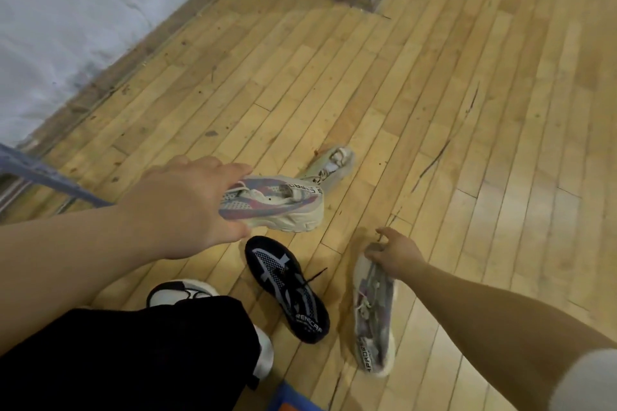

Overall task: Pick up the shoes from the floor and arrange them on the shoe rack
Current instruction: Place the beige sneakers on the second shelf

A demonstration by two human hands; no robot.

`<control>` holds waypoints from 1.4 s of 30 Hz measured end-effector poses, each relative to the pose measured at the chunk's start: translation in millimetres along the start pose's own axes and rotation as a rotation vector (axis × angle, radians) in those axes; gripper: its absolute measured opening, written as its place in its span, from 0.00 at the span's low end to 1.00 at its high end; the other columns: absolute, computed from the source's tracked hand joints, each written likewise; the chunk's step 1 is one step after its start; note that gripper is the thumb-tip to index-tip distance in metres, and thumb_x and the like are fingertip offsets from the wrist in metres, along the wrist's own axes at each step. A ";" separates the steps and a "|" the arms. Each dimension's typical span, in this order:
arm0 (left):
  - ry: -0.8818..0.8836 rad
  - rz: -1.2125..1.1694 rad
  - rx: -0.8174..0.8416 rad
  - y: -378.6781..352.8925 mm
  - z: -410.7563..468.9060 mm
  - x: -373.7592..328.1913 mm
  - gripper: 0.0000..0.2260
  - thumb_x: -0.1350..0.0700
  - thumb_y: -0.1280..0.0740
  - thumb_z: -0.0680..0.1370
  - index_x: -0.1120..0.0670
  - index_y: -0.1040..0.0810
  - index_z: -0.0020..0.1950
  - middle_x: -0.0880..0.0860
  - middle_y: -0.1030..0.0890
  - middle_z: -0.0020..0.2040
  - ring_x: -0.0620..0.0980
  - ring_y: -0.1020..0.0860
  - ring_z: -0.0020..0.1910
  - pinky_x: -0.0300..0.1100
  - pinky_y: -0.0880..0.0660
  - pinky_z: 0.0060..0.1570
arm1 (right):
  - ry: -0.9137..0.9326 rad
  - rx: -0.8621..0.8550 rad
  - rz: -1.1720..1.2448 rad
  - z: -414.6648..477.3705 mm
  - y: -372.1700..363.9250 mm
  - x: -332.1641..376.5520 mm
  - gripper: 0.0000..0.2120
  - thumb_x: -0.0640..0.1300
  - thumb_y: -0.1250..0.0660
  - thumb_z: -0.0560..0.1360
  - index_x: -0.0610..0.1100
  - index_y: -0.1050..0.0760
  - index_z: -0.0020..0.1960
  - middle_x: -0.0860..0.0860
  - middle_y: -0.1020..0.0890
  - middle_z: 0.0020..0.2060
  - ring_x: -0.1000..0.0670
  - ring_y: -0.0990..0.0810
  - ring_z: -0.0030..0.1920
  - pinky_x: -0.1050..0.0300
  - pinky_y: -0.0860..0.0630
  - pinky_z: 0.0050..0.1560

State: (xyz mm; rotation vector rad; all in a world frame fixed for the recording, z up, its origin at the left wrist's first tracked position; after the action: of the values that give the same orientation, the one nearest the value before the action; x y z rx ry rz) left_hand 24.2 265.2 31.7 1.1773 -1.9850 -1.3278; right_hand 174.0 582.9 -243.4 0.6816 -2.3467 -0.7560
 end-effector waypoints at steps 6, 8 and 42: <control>0.071 -0.039 -0.003 0.5 -0.9 21.2 0.42 0.27 0.33 0.69 0.36 0.43 0.80 0.42 0.27 0.67 0.52 0.29 0.64 0.52 0.29 0.63 | 0.387 -0.159 0.223 -8.6 39.5 142.5 0.36 0.61 0.25 0.72 0.56 0.34 0.76 0.52 0.20 0.60 0.49 0.21 0.60 0.58 0.25 0.53; 0.099 -0.044 -0.012 3.5 -1.5 29.3 0.42 0.27 0.33 0.69 0.37 0.43 0.80 0.43 0.27 0.67 0.52 0.29 0.64 0.53 0.29 0.64 | 0.426 -0.151 0.179 -9.5 39.4 161.0 0.42 0.63 0.25 0.70 0.55 0.39 0.79 0.49 0.28 0.73 0.46 0.29 0.71 0.50 0.29 0.67; 0.790 -0.024 -0.329 43.5 -438.1 239.3 0.38 0.26 0.36 0.65 0.36 0.30 0.74 0.41 0.24 0.62 0.51 0.26 0.61 0.50 0.28 0.61 | 1.448 0.187 -0.651 -351.3 -28.0 542.2 0.43 0.52 0.24 0.69 0.70 0.42 0.77 0.60 0.28 0.70 0.62 0.31 0.56 0.75 0.36 0.46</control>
State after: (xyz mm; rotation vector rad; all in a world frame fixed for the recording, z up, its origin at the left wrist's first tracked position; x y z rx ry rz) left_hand 216.0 -149.7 236.9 1.2913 -1.1466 -0.9321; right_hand 28.5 108.4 171.2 1.4496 -0.8464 -0.0952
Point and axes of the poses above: each hand's wrist, its own z-axis towards the middle knuckle, its own y-axis out of the back of the hand, x = y × z, the point moved 10 cm from there along z, towards the middle knuckle
